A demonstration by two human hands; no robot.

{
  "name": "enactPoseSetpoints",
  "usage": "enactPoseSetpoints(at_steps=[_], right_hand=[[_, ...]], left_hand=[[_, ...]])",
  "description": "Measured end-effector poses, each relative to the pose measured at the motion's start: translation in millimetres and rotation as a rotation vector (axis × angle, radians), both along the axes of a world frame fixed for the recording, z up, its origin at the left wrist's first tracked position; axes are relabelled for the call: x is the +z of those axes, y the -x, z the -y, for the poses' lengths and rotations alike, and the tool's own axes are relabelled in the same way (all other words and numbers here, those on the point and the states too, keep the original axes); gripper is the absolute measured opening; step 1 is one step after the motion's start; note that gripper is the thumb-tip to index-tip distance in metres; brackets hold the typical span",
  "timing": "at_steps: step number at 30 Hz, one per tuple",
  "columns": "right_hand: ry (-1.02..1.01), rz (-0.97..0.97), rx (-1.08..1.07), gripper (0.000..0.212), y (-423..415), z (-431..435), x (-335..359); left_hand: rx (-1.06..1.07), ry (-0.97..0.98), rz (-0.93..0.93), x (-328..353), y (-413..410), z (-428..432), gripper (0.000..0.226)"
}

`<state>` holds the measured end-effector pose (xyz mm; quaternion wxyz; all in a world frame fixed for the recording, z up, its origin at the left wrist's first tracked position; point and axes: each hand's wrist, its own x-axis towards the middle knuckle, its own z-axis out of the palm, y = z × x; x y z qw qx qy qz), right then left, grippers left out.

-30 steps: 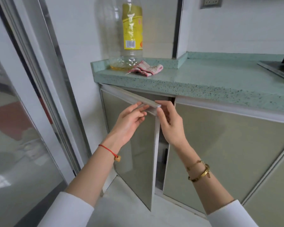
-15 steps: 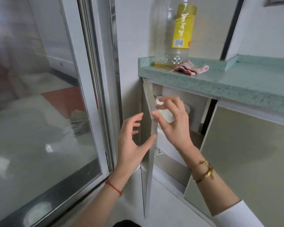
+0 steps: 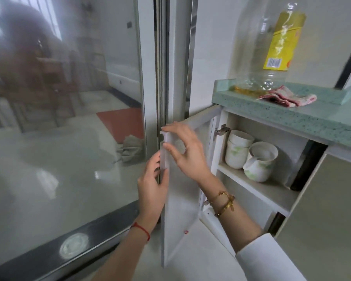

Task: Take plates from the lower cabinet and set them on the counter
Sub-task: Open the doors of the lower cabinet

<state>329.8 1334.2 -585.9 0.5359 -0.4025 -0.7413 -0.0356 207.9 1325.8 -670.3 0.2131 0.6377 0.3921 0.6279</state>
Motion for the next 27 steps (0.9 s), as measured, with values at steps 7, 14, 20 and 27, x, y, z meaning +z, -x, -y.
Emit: enactPoseSetpoints(at_steps=[7, 14, 20, 27], right_hand=[[0.075, 0.217, -0.111, 0.052, 35.2, -50.8, -4.1], [0.122, 0.301, -0.183, 0.058, 54.6, -83.8, -7.1], [0.135, 0.278, -0.16, 0.058, 56.0, -84.9, -5.4], [0.132, -0.02, -0.304, 0.039, -9.4, -23.4, -16.3]], left_hand=[[-0.174, 0.142, -0.055, 4.4, 34.6, -46.4, 0.081], [-0.289, 0.2, -0.177, 5.3, 52.0, -75.7, 0.094], [-0.242, 0.136, -0.181, 2.1, 53.3, -78.2, 0.095], [-0.09, -0.073, 0.112, -4.6, 5.6, -45.3, 0.019]])
